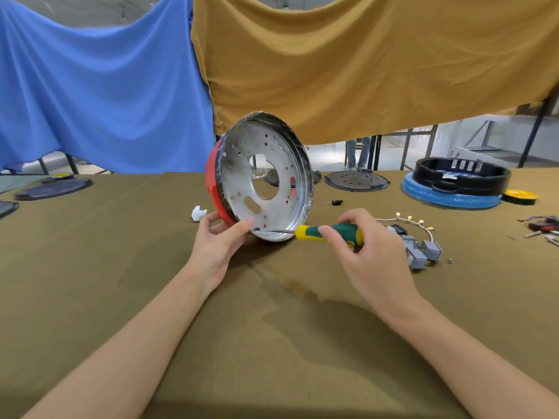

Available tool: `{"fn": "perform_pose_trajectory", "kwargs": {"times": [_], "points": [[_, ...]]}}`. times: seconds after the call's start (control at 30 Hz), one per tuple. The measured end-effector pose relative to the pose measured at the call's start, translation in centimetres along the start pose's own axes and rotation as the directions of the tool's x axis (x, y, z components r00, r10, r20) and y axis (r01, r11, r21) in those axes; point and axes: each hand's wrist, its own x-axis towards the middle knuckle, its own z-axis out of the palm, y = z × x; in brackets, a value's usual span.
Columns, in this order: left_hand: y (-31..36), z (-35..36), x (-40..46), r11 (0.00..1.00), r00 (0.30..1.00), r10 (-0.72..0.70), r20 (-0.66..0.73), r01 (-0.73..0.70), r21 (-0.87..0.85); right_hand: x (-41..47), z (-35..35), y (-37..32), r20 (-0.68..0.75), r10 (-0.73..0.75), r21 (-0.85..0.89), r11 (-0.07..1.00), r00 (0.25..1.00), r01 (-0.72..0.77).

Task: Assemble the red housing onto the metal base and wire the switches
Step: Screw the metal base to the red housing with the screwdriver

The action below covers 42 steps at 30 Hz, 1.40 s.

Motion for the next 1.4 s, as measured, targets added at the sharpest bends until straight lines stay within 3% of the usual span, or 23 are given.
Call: {"fn": "perform_pose_trajectory", "kwargs": {"times": [0.1,0.23,0.33,0.47,0.53,0.63,0.7,0.8,0.9,1.0,1.1,1.27,1.4], "points": [[-0.13,0.19,-0.03,0.998,1.000,0.008,0.008,-0.008,0.067,-0.01,0.00,0.25,0.069,0.095,-0.064,0.994,0.993,-0.090],[-0.04,0.25,0.04,1.000,1.000,0.004,-0.006,-0.004,0.017,0.09,-0.33,0.56,0.158,0.079,0.176,0.979,0.984,-0.106],[-0.01,0.13,0.13,1.000,1.000,-0.005,-0.008,0.005,-0.010,0.04,-0.27,0.43,0.123,0.008,0.212,0.977,0.992,-0.034],[-0.05,0.09,0.06,1.000,1.000,-0.005,0.015,0.004,0.015,-0.01,0.04,0.23,-0.048,0.040,-0.033,0.999,0.998,-0.041],[-0.15,0.20,0.02,0.998,1.000,0.002,0.023,-0.004,0.070,-0.17,0.28,0.24,-0.022,0.087,-0.154,0.984,0.996,-0.089],[-0.19,0.22,0.03,0.998,1.000,0.003,0.015,-0.004,0.057,-0.20,0.18,0.59,0.080,0.166,-0.034,0.986,0.983,-0.163],[-0.09,0.16,0.04,0.999,1.000,0.001,0.008,-0.001,0.035,0.06,-0.01,0.60,0.098,0.148,0.113,0.981,0.984,-0.159],[0.03,0.02,0.04,1.000,1.000,-0.008,0.004,0.008,-0.009,0.10,-0.10,0.33,0.135,0.087,0.203,0.973,0.987,-0.114],[-0.01,-0.06,0.13,1.000,1.000,-0.008,0.007,0.008,-0.008,-0.03,0.06,0.15,0.084,0.046,0.163,0.985,0.995,-0.060],[-0.18,0.08,0.20,0.998,1.000,0.011,0.027,-0.012,0.065,0.05,0.20,0.58,0.005,0.123,0.047,0.991,0.992,-0.123],[-0.22,0.21,0.17,0.996,0.999,0.019,0.032,-0.022,0.088,-0.01,0.25,0.92,0.052,0.167,-0.045,0.985,0.985,-0.165],[-0.20,0.09,0.23,0.999,1.000,0.013,0.013,-0.013,0.045,0.18,-0.08,0.60,0.114,0.145,0.160,0.974,0.983,-0.162],[-0.29,0.02,0.34,0.999,1.000,0.017,-0.001,-0.016,0.050,-0.02,-0.01,0.59,0.096,0.094,0.143,0.984,0.991,-0.107]]}}
